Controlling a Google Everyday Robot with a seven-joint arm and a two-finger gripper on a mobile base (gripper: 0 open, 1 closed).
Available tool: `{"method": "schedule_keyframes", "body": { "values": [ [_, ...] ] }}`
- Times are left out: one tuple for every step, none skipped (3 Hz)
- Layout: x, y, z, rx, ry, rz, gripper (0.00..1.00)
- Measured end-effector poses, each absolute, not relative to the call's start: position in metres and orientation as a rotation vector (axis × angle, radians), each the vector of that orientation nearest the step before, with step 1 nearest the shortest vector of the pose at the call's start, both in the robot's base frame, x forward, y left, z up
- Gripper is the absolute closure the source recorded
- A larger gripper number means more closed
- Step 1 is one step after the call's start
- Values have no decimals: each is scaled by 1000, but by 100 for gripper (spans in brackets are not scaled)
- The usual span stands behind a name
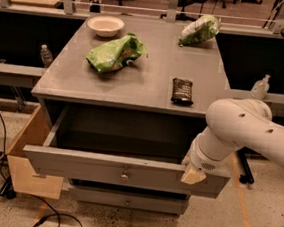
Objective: Open top drawer
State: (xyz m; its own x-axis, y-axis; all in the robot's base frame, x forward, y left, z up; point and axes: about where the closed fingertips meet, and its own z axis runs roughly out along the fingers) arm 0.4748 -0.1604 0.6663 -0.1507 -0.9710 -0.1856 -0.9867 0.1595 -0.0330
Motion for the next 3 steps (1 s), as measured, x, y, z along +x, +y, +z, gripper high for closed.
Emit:
{"method": "schedule_keyframes", "body": {
  "values": [
    [474,-160,667,-1933,2262,142,62],
    [474,-161,667,-1933,2261,140,38],
    [473,-161,668,-1934,2261,138,15]
  ]
}}
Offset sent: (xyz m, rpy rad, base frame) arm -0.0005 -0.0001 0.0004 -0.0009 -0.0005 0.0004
